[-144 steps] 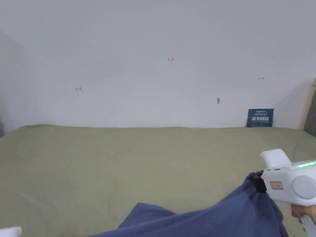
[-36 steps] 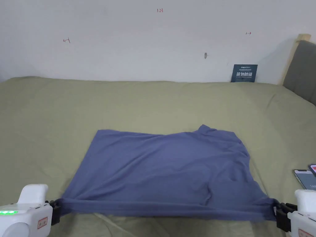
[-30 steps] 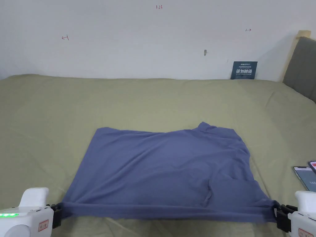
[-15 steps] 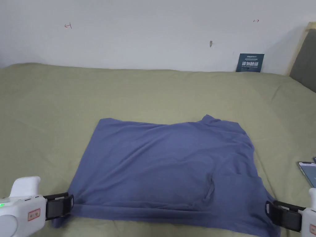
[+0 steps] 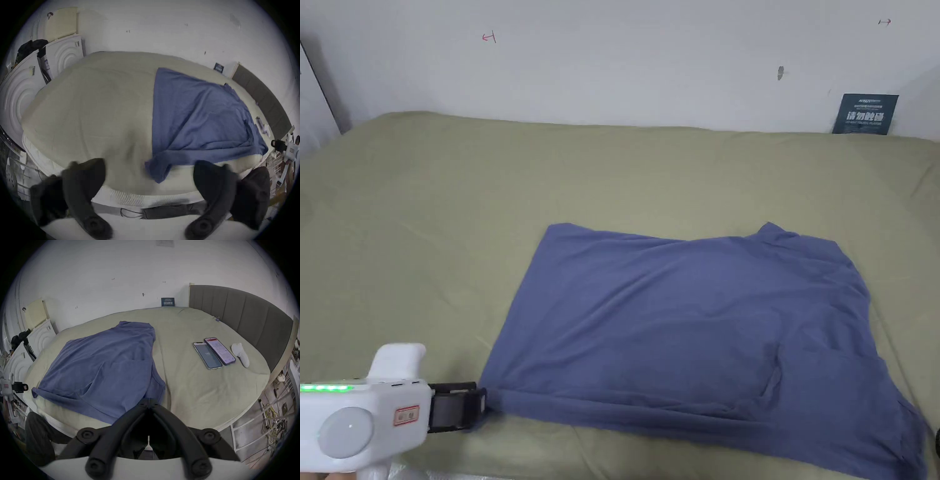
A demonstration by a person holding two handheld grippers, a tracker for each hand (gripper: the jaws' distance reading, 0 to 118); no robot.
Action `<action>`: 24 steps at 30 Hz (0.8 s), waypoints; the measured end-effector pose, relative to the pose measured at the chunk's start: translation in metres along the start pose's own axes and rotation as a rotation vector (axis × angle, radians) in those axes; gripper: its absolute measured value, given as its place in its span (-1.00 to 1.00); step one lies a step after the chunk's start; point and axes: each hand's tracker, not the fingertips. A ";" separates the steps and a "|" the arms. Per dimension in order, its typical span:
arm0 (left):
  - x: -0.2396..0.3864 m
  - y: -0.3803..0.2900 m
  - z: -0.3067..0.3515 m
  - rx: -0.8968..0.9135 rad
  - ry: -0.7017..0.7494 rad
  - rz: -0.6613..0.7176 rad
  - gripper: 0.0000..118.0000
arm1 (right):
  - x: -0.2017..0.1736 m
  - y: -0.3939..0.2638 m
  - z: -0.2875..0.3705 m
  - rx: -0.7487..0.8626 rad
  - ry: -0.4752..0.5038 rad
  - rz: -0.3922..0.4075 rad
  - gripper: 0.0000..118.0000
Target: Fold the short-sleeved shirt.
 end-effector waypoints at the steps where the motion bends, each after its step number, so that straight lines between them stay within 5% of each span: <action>1: 0.002 0.000 -0.005 0.014 0.006 0.004 0.92 | -0.001 0.004 0.003 -0.005 0.006 -0.004 -1.00; 8: 0.008 0.005 -0.039 -0.051 0.038 -0.005 0.77 | -0.007 -0.002 -0.001 -0.041 0.006 0.010 -1.00; 9: 0.010 0.005 -0.039 -0.050 0.023 -0.008 0.36 | -0.005 0.002 -0.002 -0.045 0.010 0.009 -1.00; 11: 0.012 0.008 -0.036 -0.064 -0.010 -0.010 -0.79 | -0.005 0.002 -0.003 -0.052 0.014 0.009 -1.00; 15: 0.028 0.013 -0.032 -0.052 0.016 -0.112 -0.89 | -0.006 0.005 -0.007 -0.065 0.058 0.030 -0.89; 16: 0.029 0.015 -0.031 -0.055 0.017 -0.106 -0.89 | -0.006 0.006 -0.009 -0.070 0.064 0.040 -0.40; 18: 0.027 0.016 -0.030 -0.053 0.018 -0.090 -0.89 | -0.008 0.006 -0.017 -0.138 0.075 0.068 0.94; 23: 0.020 0.019 -0.025 -0.052 0.001 -0.037 -0.89 | -0.007 -0.002 -0.034 -0.152 0.049 0.085 0.63; 24: 0.020 0.019 -0.025 -0.051 0.000 -0.034 -0.89 | -0.005 -0.003 -0.037 -0.164 0.042 0.081 0.24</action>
